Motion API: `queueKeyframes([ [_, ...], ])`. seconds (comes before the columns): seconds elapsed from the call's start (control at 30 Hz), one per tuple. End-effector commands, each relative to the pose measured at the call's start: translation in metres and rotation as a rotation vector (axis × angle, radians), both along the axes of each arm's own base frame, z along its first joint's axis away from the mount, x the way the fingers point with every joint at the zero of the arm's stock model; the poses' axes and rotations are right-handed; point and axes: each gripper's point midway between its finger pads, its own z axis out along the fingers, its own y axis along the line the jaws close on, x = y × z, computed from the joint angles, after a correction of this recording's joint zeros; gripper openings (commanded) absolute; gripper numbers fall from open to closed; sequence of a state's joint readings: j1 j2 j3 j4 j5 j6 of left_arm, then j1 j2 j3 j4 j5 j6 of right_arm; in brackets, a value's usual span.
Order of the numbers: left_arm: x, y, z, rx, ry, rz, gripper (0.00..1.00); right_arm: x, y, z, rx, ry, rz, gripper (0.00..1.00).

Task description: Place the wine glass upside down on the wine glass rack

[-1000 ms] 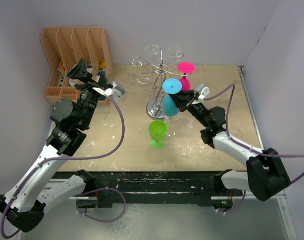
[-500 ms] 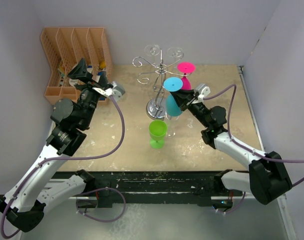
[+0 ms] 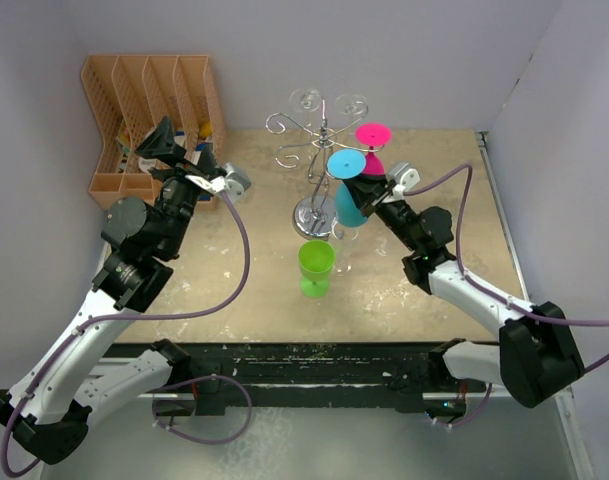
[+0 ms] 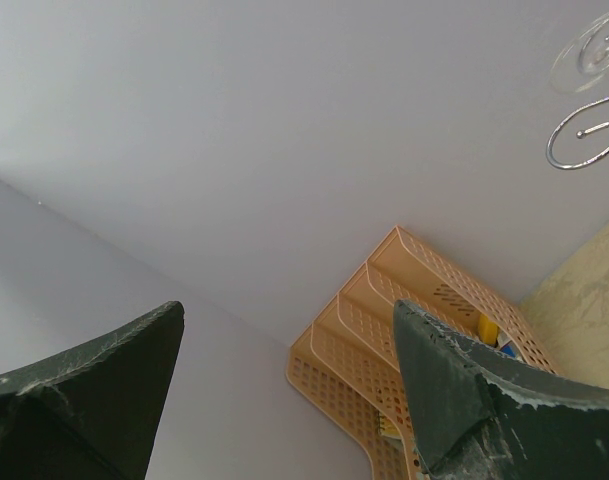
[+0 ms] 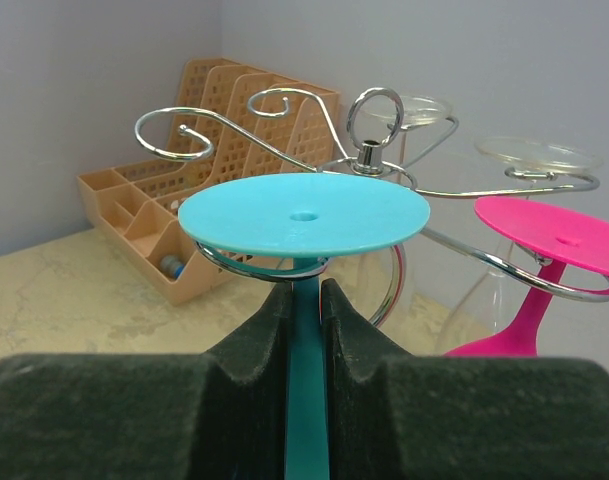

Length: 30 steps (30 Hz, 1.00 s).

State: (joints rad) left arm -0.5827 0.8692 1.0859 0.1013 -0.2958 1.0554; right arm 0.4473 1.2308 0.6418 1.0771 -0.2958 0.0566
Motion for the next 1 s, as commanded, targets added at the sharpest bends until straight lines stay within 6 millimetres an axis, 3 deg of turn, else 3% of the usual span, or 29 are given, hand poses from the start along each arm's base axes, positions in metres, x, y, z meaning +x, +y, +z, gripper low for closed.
queueKeyframes([
  [0.0,-0.007,0.006,0.014,-0.048,-0.037,-0.004,0.88,0.004,-0.007,0.040,0.037,-0.110,-0.050,0.00],
  [0.7,-0.007,0.006,0.010,-0.041,-0.035,-0.001,0.87,0.016,-0.002,0.029,0.016,-0.135,-0.059,0.00],
  [0.97,-0.007,0.007,0.008,-0.039,-0.032,-0.001,0.88,0.011,-0.003,0.025,0.016,-0.205,-0.062,0.00],
])
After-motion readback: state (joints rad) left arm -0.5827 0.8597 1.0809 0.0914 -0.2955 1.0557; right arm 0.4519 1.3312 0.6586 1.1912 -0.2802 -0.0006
